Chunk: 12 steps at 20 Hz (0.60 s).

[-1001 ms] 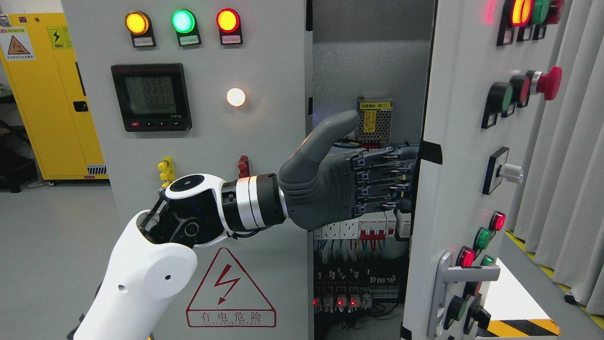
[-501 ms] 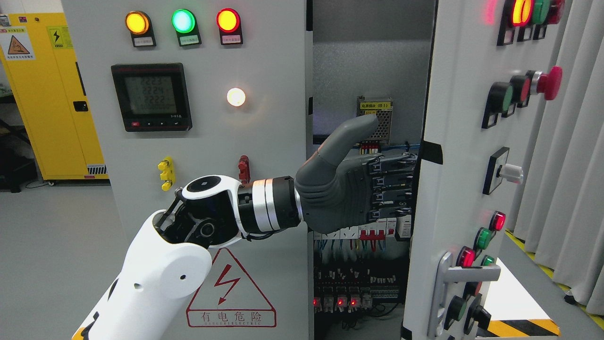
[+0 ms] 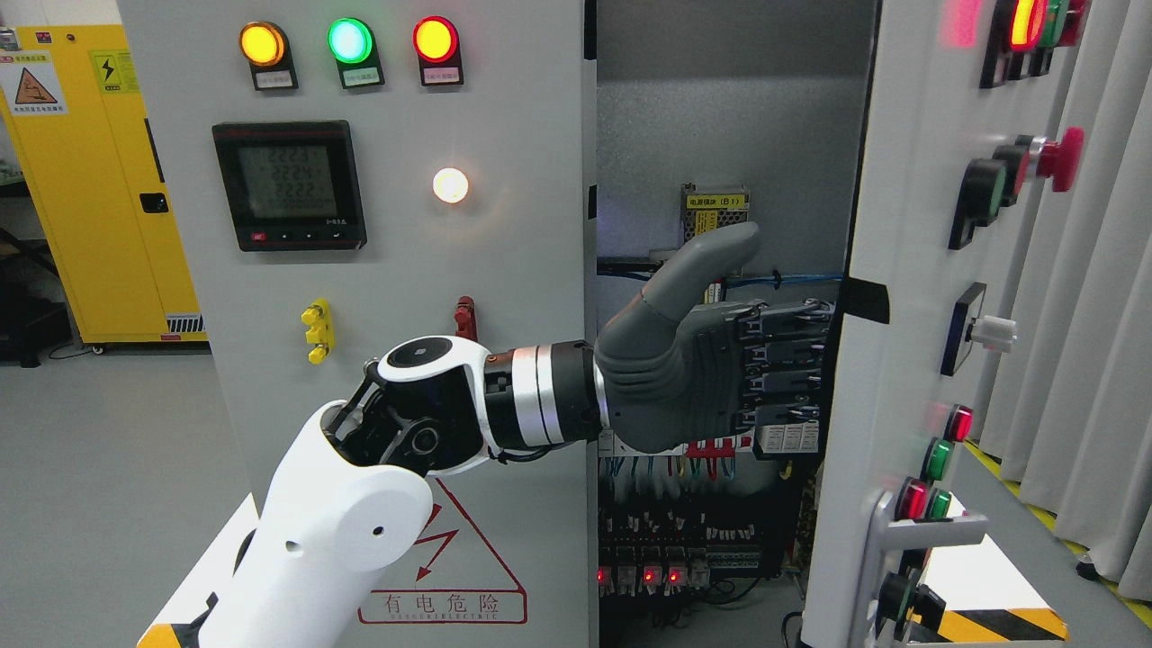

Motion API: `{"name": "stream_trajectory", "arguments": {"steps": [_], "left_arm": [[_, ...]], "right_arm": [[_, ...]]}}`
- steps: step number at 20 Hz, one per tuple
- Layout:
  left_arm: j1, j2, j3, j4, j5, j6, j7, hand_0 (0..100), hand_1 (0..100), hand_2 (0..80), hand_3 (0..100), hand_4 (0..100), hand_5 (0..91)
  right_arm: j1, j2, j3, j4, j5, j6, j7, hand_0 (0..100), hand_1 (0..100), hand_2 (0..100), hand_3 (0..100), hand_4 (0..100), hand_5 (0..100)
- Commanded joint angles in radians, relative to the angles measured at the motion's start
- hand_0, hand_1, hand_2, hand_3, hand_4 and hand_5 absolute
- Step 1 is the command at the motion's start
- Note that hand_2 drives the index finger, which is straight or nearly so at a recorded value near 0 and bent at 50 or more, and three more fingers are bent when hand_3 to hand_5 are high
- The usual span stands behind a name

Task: Open door with both hands
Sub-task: 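Push the push-button door outward with the back of the left hand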

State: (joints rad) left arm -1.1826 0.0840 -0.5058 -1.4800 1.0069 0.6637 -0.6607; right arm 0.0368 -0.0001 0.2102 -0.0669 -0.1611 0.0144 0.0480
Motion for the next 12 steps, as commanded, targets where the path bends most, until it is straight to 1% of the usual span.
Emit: {"name": "stream_trajectory", "arguments": {"steps": [1,4,8,12], "left_arm": [[-0.006,-0.076,-0.017,0.026,-0.007,0.001,0.004,0,7,6.2,15,13,0.0],[-0.011,-0.096,-0.033,0.03,-0.028,0.001,0.004,0,7,6.2,14,13,0.0],[-0.008,-0.145,-0.045,0.032,-0.051,0.001,0.006,0,7,6.2,14,13,0.0],[-0.006,-0.194,-0.054,0.041,-0.054,-0.001,0.044,0,7,5.7,13,12,0.0]], "right_arm": [[0.0,-0.011,0.0,-0.001,0.0,-0.001,0.001,21,6,0,0,0,0],[0.0,-0.011,0.0,-0.001,0.0,-0.001,0.0,21,6,0,0,0,0],[0.0,-0.011,0.0,-0.001,0.0,-0.001,0.0,21,6,0,0,0,0],[0.0,-0.012,0.0,-0.002,0.0,-0.001,0.0,21,6,0,0,0,0]]}}
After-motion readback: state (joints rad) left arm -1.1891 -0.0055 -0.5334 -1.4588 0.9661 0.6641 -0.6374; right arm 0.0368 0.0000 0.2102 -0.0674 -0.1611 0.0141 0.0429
